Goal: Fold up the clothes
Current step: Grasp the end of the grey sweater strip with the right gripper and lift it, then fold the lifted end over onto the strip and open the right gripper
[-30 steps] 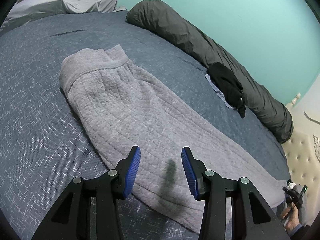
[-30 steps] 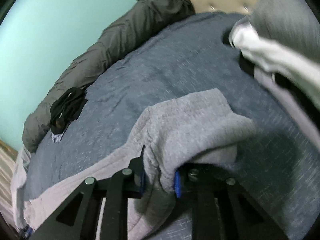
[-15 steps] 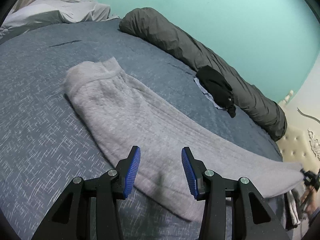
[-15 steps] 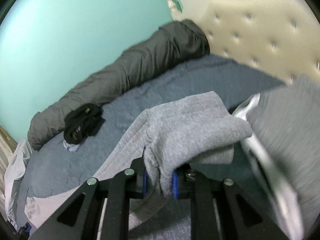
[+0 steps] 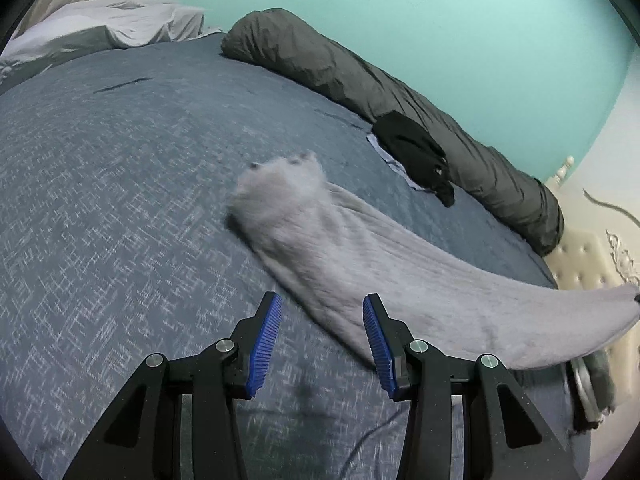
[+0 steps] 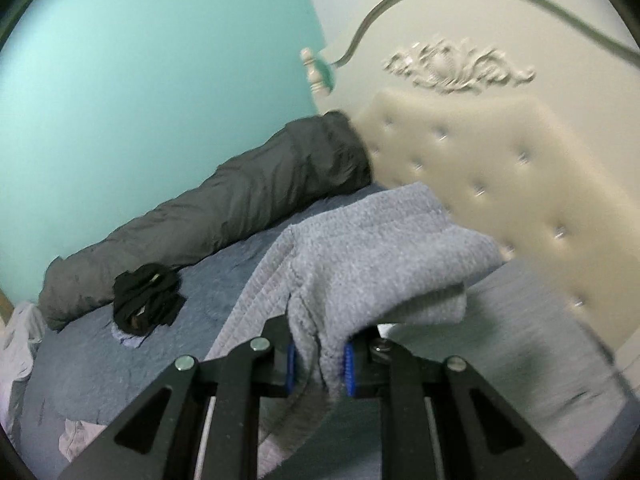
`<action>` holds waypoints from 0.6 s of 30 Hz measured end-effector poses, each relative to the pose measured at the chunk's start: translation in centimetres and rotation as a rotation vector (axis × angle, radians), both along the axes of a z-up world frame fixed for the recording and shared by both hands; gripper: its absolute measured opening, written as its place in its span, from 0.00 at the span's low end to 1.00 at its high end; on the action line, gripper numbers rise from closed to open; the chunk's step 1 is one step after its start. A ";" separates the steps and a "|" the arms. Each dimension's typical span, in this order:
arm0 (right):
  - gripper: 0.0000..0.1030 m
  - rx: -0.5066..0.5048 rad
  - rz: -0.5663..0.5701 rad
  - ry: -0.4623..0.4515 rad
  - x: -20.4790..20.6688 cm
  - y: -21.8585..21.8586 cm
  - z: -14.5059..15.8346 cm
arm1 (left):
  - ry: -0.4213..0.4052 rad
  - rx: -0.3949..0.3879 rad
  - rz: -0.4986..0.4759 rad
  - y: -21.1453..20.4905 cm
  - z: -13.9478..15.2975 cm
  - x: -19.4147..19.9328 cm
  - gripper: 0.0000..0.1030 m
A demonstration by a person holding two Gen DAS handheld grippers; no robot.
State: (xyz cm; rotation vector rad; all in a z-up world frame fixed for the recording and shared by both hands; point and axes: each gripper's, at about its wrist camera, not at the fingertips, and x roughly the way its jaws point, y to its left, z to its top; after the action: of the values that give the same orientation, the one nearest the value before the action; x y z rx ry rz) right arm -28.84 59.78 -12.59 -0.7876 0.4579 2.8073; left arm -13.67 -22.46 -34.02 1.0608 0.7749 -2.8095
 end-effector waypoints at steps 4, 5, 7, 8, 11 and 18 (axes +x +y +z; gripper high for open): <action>0.16 0.041 -0.022 0.004 1.0 1.5 1.9 | -0.002 0.009 -0.006 0.6 0.0 0.1 0.45; 0.16 0.045 -0.020 0.002 1.0 1.6 2.2 | -0.002 0.008 -0.011 0.8 -0.1 -0.1 0.45; 0.16 0.067 -0.007 -0.006 0.8 0.8 2.3 | -0.004 0.006 -0.020 1.2 -0.1 -0.3 0.45; 0.16 0.084 0.007 -0.009 0.6 0.1 2.3 | -0.004 0.005 -0.025 1.4 -0.2 -0.5 0.45; 0.16 0.100 0.061 -0.021 -0.5 -2.7 2.2 | -0.010 -0.015 -0.041 2.0 -0.4 -1.1 0.45; 0.16 0.121 0.172 -0.057 -2.6 -9.8 1.1 | -0.045 -0.017 -0.058 1.9 -1.5 -2.4 0.45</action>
State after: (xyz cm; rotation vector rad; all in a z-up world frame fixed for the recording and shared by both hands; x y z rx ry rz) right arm -31.44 49.93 -11.53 -0.9184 0.2181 2.9256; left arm -16.06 -20.60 -35.54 1.1575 0.7271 -2.8234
